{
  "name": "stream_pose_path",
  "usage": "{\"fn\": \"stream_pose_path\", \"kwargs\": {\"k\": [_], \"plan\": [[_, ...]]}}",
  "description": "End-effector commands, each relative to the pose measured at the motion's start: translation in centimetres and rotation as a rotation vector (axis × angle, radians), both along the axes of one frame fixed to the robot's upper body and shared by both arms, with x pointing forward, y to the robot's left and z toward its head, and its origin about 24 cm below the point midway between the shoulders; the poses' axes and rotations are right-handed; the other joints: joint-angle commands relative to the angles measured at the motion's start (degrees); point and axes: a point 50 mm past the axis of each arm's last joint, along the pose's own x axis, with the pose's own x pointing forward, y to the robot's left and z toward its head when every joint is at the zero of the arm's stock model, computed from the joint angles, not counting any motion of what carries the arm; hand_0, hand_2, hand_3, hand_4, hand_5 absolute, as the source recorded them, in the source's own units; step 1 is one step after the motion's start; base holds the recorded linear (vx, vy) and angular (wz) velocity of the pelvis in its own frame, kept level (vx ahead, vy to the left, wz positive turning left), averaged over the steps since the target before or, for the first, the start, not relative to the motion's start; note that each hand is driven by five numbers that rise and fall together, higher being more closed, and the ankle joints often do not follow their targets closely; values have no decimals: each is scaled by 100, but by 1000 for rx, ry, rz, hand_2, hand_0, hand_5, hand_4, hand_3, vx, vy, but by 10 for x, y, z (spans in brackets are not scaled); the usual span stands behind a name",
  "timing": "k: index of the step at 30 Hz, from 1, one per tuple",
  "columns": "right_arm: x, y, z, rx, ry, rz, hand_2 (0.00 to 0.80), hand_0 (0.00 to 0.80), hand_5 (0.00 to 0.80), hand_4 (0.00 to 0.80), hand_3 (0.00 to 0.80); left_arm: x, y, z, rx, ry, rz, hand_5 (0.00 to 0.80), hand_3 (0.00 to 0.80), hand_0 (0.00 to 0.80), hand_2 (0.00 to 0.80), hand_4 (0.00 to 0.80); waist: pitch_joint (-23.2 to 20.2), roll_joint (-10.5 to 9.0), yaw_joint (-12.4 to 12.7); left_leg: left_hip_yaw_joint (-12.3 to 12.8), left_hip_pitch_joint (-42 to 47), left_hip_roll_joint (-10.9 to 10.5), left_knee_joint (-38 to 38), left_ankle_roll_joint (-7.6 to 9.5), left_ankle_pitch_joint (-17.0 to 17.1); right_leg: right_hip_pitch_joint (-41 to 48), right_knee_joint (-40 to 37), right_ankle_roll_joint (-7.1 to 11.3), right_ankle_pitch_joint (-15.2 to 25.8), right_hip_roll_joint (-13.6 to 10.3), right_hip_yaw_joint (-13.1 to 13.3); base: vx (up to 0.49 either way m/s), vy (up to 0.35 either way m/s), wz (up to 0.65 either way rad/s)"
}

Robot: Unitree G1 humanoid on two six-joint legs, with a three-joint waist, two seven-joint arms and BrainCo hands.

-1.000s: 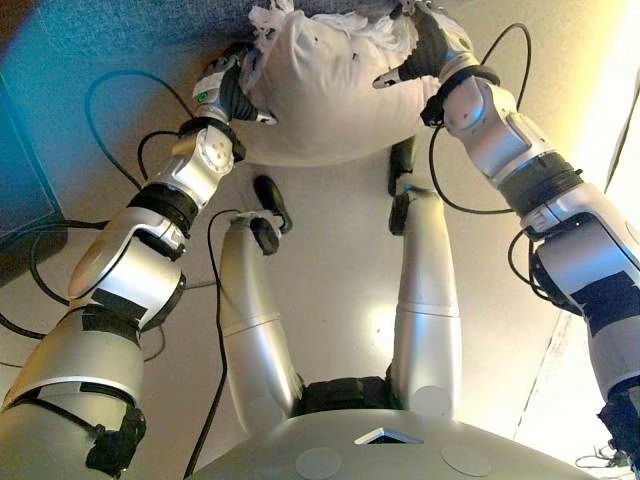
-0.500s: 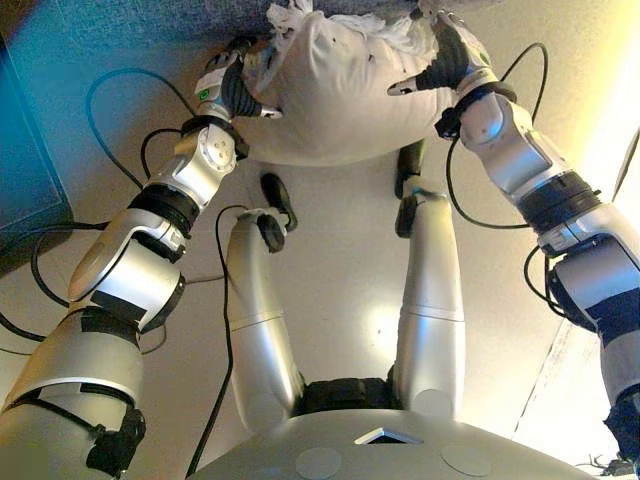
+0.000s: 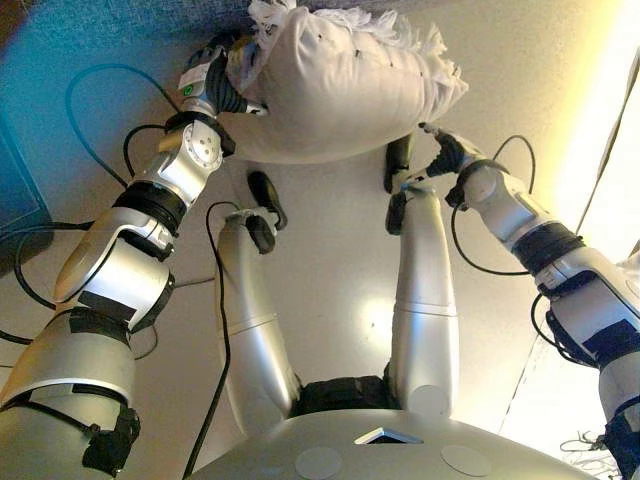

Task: Pick up the cushion and take it to the sofa

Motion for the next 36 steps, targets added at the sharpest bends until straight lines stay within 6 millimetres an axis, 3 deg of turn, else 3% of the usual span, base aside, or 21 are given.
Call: {"fn": "stream_pose_path", "kwargs": {"k": [1, 12, 18, 23, 29, 36], "plan": [[4, -1, 17, -20, -58, 15, 0, 0, 0, 0, 0, 3, 2, 16, -50, -72, 15, 0, 0, 0, 0, 0, 89, 187, -20, -92, 41, -149, -482, -326, 285, 400, 529, 103, -509, -38, 97, 24, 46, 1], [4, -1, 37, 31, -223, -46, 0, 0, 0, 0, 0, 2, 1, 14, -65, -71, 18, 0, 0, 0, 0, 0, 89, 216, -63, -78, -55, -147, -384, -322, 268, 312, 611, 96, -525, -18, 150, 5, 8, 0], [0, -1, 41, 20, -194, -35, 0, 0, 0, 0, 0, -1, 6, 13, -56, -76, 28, 0, 0, 0, 0, 0, 89, 168, -56, -101, -48, -126, -372, -312, 246, 325, 641, 90, -551, -19, 124, 0, 0, 0], [-9, -9, 40, 26, -193, -31, 0, 0, 0, 0, 0, -5, 14, 12, -47, -77, 36, 0, 0, 0, 0, 0, 89, 112, -66, -121, -52, -102, -342, -294, 229, 334, 682, 89, -569, -34, 100, 0, 0, 0], [-27, -19, 54, 123, -338, 1, 0, 0, 0, 0, 0, -10, 25, 8, -46, -75, 65, 0, 0, 0, 0, 0, 89, 13, -179, -144, -66, -83, -300, -271, 190, 311, 749, 106, -591, 18, 115, 1, -6, 1], [-35, -7, 72, 120, -444, 97, 0, 0, 0, 0, 0, -10, 25, 6, -55, -73, 60, 0, 0, 0, 0, 0, 89, -1, -246, -129, -39, -63, -265, -263, 142, 310, 770, 140, -612, 21, 138, 0, 0, 0]]}}
